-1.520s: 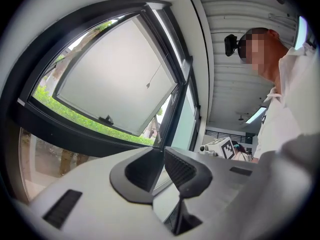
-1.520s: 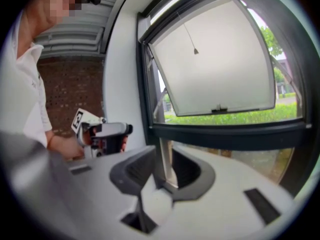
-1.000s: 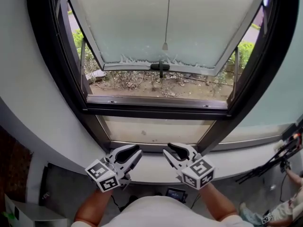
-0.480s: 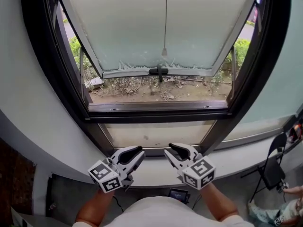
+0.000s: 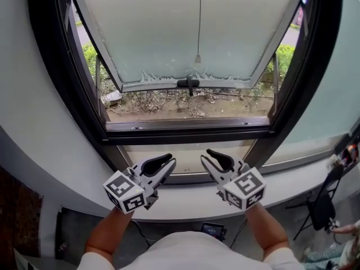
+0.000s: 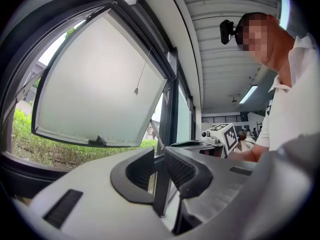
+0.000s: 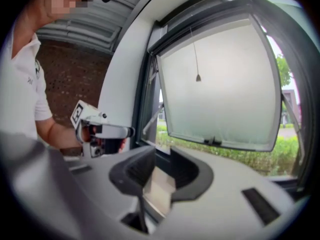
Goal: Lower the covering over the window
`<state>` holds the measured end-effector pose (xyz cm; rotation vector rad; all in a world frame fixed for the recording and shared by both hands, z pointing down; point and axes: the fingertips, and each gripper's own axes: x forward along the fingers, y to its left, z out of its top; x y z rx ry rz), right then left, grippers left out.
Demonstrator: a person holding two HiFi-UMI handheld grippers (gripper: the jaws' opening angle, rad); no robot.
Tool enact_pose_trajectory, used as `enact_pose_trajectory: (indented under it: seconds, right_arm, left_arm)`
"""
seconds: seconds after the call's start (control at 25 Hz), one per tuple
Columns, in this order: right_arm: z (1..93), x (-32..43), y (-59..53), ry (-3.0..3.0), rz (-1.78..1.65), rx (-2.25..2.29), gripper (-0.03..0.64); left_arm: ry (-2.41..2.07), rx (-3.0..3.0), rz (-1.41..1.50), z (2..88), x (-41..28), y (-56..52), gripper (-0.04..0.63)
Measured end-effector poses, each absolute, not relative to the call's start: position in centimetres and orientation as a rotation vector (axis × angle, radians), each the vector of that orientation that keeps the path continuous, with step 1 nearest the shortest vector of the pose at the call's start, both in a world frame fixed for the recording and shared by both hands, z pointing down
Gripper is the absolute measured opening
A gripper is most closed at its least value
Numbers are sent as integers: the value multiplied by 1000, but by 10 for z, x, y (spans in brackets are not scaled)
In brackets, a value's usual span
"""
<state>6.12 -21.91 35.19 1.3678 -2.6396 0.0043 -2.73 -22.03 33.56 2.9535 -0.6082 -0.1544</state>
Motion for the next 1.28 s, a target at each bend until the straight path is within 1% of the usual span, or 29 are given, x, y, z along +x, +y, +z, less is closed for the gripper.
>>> enact_pose_trajectory:
  seconds: [0.32, 0.64, 0.84, 1.08, 1.28]
  right_arm:
    - [296, 69, -242, -2616, -180, 1415, 98]
    - [252, 67, -261, -2554, -373, 1388, 98]
    - [227, 69, -271, -2493, -488, 1384, 98]
    - [190, 73, -282, -2417, -613, 1386, 98]
    - [156, 83, -294, -2371, -701, 1420, 98]
  left_arm:
    - [-661, 3078, -122, 288, -19, -243, 71]
    - [-821, 3210, -102, 236, -22, -268, 69]
    - [-983, 3321, -25, 204, -25, -283, 69]
    - [-1039, 3440, 35, 158, -21, -287, 69]
    - [-1106, 3565, 156, 130, -11, -297, 71]
